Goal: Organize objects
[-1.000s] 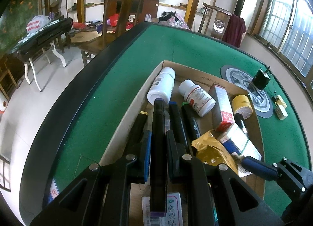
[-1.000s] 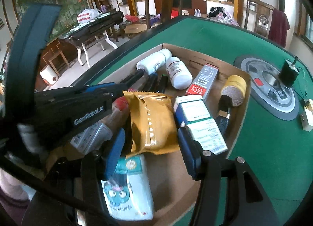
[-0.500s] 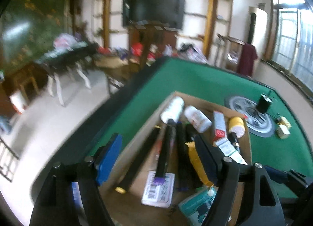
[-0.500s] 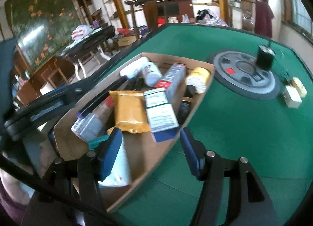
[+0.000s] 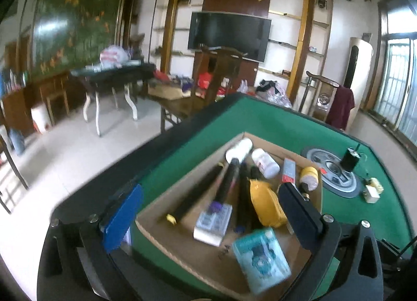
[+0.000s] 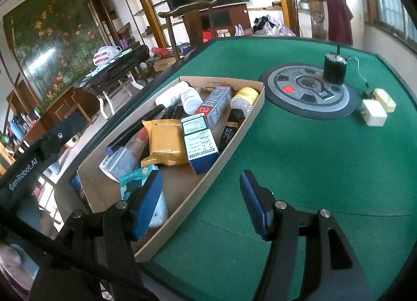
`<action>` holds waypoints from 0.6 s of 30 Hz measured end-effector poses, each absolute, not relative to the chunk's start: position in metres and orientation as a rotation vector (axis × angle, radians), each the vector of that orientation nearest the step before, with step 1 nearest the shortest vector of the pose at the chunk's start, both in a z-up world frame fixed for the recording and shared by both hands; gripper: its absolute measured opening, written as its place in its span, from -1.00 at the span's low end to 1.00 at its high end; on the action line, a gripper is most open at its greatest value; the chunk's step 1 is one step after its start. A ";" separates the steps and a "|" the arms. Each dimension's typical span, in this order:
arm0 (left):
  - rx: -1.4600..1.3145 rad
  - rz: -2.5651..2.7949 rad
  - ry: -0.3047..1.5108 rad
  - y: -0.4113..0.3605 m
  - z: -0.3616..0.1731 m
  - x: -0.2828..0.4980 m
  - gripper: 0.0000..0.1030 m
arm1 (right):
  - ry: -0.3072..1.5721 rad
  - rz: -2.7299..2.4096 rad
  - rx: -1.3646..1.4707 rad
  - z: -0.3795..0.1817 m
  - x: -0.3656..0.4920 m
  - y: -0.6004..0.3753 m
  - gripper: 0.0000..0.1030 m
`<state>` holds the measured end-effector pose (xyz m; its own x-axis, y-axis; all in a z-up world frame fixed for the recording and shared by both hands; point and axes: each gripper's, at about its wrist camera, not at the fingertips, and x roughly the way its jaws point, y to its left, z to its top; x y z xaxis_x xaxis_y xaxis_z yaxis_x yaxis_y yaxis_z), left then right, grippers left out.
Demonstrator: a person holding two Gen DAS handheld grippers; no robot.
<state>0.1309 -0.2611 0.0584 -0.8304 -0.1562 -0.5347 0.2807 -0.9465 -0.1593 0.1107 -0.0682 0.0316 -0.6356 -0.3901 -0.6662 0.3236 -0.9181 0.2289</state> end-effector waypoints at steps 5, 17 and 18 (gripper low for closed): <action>0.793 -2.742 0.305 -0.265 0.051 0.137 0.97 | -0.013 -2.561 0.992 0.036 0.124 -0.076 0.20; 0.810 -2.749 0.283 -0.263 0.049 0.143 0.97 | 0.154 -2.593 0.911 0.041 0.130 -0.091 0.26; 0.811 -2.758 0.290 -0.263 0.049 0.143 0.97 | 0.161 -2.591 0.911 0.042 0.130 -0.092 0.26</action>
